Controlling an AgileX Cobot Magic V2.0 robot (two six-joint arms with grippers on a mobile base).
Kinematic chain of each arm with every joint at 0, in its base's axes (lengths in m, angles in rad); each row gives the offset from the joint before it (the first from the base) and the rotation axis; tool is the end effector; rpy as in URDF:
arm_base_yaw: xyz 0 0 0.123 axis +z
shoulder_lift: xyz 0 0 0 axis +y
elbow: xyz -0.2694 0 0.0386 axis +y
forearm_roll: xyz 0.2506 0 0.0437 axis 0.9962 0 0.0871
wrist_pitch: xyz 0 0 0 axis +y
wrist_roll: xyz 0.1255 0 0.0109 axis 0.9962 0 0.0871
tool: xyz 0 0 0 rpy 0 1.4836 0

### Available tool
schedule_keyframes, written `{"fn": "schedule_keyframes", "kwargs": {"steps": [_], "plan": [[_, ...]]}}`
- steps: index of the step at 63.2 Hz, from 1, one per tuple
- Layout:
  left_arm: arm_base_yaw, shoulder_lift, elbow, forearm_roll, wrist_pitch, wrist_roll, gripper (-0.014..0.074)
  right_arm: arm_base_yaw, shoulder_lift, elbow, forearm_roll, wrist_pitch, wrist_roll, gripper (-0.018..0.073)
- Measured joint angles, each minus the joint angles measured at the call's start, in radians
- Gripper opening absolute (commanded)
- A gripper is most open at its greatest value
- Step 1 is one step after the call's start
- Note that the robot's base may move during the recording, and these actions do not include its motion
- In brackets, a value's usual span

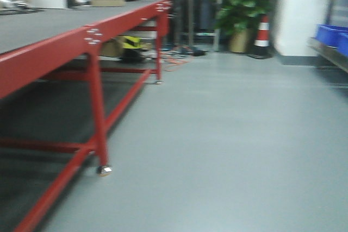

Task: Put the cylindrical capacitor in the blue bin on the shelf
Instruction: 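Drive the base to the shelf of blue bins holding both objects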

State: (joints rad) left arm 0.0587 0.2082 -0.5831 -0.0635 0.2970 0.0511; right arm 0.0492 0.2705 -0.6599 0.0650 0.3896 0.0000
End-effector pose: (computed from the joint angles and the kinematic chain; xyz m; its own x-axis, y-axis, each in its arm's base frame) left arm 0.0858 0.0027 0.3696 0.1650 0.0001 -0.9863 -0.0388 0.9992 -0.0064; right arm 0.0912 0.0076 0.3787 0.0829 0.0642 -0.9945 -0.0788 0.9952 0.0577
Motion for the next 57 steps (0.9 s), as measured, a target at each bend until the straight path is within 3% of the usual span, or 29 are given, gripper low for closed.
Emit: {"fn": "schedule_keyframes", "kwargs": {"steps": [57], "plan": [[0.000, 0.000, 0.001, 0.000, 0.000, 0.000, -0.0111, 0.000, 0.000, 0.000, 0.000, -0.002, 0.000, -0.0162]]}}
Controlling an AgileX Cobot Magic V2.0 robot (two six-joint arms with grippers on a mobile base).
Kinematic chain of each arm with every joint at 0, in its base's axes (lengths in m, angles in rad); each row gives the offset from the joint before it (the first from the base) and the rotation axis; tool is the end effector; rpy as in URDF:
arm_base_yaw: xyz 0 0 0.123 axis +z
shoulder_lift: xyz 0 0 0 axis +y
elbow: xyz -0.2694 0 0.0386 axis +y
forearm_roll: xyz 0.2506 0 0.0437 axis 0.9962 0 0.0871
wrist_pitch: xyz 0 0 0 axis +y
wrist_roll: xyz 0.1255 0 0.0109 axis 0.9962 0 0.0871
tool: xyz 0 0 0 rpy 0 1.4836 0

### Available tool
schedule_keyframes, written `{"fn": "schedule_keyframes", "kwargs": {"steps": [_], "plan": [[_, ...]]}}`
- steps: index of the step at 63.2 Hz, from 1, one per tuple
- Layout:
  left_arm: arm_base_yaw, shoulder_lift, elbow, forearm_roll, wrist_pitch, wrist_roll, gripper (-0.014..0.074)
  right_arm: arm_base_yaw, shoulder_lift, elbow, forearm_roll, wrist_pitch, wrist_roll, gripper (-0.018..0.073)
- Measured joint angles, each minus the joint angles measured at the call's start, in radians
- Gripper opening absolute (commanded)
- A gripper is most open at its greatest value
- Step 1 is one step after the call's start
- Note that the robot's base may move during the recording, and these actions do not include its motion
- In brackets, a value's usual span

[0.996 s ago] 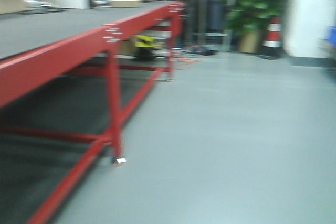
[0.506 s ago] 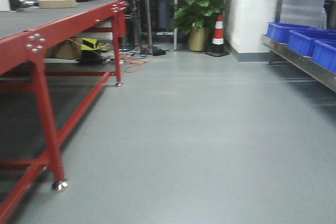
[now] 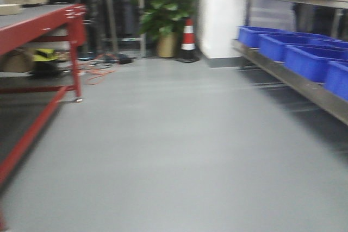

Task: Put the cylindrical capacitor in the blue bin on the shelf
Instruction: 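Drive the base to the shelf of blue bins holding both objects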

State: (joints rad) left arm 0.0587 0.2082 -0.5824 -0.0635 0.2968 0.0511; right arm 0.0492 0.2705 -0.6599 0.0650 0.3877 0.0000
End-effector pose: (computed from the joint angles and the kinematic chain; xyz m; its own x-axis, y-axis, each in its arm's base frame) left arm 0.0859 0.0027 0.3694 0.1645 0.0000 -0.9864 -0.0388 0.9992 -0.0064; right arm 0.0911 0.0076 0.3790 0.0848 0.0644 -0.9943 -0.0788 0.9952 0.0577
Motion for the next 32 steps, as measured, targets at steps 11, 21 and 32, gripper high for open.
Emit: {"fn": "schedule_keyframes", "kwargs": {"steps": [11, 21, 32], "plan": [[0.000, 0.000, 0.000, 0.000, 0.000, 0.000, -0.0111, 0.000, 0.000, 0.000, 0.000, 0.000, 0.000, -0.0162], [0.000, 0.000, 0.000, 0.000, 0.000, 0.000, -0.0111, 0.000, 0.000, 0.000, 0.000, 0.000, 0.000, -0.0162], [0.000, 0.000, 0.000, 0.000, 0.000, 0.000, -0.0111, 0.000, 0.000, 0.000, 0.000, 0.000, 0.000, -0.0162]]}}
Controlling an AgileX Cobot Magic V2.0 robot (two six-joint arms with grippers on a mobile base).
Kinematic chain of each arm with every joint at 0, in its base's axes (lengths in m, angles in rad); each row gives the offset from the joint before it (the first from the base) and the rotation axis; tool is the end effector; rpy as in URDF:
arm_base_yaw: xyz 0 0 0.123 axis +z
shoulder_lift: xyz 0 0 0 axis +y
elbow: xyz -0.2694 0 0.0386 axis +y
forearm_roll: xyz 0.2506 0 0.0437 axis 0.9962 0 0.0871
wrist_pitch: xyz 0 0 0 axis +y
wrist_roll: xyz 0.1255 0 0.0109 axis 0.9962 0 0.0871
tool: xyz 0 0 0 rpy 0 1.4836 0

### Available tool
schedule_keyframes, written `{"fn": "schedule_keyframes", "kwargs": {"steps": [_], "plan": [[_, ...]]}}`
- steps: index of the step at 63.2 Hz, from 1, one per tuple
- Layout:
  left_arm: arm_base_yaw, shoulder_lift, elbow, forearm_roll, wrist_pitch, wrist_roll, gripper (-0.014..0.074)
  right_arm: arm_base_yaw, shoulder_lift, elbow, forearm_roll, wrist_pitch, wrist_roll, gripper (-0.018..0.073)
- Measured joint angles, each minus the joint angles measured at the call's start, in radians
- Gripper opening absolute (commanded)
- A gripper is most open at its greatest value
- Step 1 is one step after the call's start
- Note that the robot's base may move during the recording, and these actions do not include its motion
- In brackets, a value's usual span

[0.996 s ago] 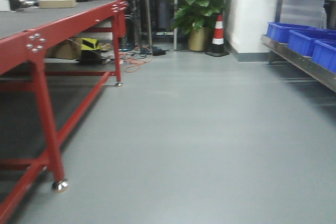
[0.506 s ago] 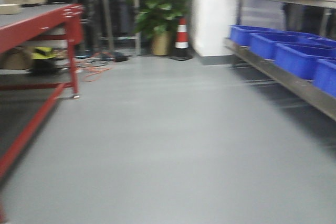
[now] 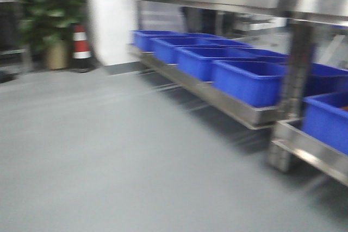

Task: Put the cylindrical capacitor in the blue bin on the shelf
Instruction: 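Drive the base to the shelf of blue bins holding both objects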

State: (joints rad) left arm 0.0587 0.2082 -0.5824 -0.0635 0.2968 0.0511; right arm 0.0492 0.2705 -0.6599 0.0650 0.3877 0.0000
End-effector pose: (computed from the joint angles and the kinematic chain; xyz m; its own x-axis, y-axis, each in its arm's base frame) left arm 0.0859 0.0027 0.3694 0.1645 0.0000 -0.9864 -0.0388 0.9992 -0.0064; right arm 0.0911 0.0076 0.3790 0.0848 0.0644 -0.9943 -0.0788 0.9952 0.0577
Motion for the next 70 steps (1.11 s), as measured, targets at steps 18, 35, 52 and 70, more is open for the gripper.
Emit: {"fn": "schedule_keyframes", "kwargs": {"steps": [18, 35, 52, 70], "plan": [[0.000, 0.000, 0.000, 0.000, 0.000, 0.000, -0.0111, 0.000, 0.000, 0.000, 0.000, 0.000, 0.000, -0.0162], [0.000, 0.000, 0.000, 0.000, 0.000, 0.000, -0.0111, 0.000, 0.000, 0.000, 0.000, 0.000, 0.000, -0.0162], [0.000, 0.000, 0.000, 0.000, 0.000, 0.000, -0.0111, 0.000, 0.000, 0.000, 0.000, 0.000, 0.000, -0.0162], [0.000, 0.000, 0.000, 0.000, 0.000, 0.000, -0.0111, 0.000, 0.000, 0.000, 0.000, 0.000, 0.000, -0.0162]]}}
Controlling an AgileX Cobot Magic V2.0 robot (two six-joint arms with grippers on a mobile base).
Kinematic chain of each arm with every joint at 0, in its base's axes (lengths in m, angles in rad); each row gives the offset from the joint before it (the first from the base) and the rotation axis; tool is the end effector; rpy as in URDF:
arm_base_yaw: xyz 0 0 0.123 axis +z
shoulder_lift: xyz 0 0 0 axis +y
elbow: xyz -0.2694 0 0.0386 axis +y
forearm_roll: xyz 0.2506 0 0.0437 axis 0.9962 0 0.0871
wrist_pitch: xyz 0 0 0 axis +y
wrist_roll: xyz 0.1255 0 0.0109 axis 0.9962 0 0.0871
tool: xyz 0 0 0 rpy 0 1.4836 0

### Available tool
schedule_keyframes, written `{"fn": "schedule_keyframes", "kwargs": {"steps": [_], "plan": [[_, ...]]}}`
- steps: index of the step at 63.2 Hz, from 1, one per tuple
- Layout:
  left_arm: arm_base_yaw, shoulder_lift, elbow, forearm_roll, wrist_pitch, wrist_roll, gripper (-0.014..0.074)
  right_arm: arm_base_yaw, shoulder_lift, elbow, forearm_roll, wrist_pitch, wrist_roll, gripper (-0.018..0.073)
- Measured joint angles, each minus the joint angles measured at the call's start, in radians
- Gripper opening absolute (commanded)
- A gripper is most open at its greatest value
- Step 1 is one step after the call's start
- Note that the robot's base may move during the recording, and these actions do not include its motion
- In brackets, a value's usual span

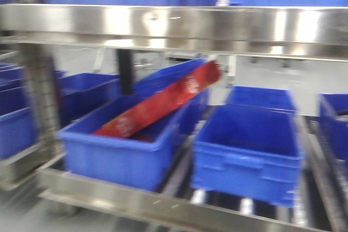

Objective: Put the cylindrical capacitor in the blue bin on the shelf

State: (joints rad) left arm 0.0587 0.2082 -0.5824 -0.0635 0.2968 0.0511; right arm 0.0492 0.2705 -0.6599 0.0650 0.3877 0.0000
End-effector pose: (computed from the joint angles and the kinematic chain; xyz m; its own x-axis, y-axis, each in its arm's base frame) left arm 0.0859 0.0027 0.3694 0.1645 0.0000 -0.9864 -0.0388 0.9992 -0.0064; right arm 0.0911 0.0076 0.3790 0.0848 0.0644 -0.9943 -0.0788 0.9952 0.0577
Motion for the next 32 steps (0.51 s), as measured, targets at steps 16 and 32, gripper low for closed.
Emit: {"fn": "schedule_keyframes", "kwargs": {"steps": [16, 32], "plan": [[0.000, 0.000, 0.000, 0.000, 0.000, 0.000, -0.0111, 0.000, 0.000, 0.000, 0.000, 0.000, 0.000, -0.0162], [0.000, 0.000, 0.000, 0.000, 0.000, 0.000, -0.0111, 0.000, 0.000, 0.000, 0.000, 0.000, 0.000, -0.0162]]}}
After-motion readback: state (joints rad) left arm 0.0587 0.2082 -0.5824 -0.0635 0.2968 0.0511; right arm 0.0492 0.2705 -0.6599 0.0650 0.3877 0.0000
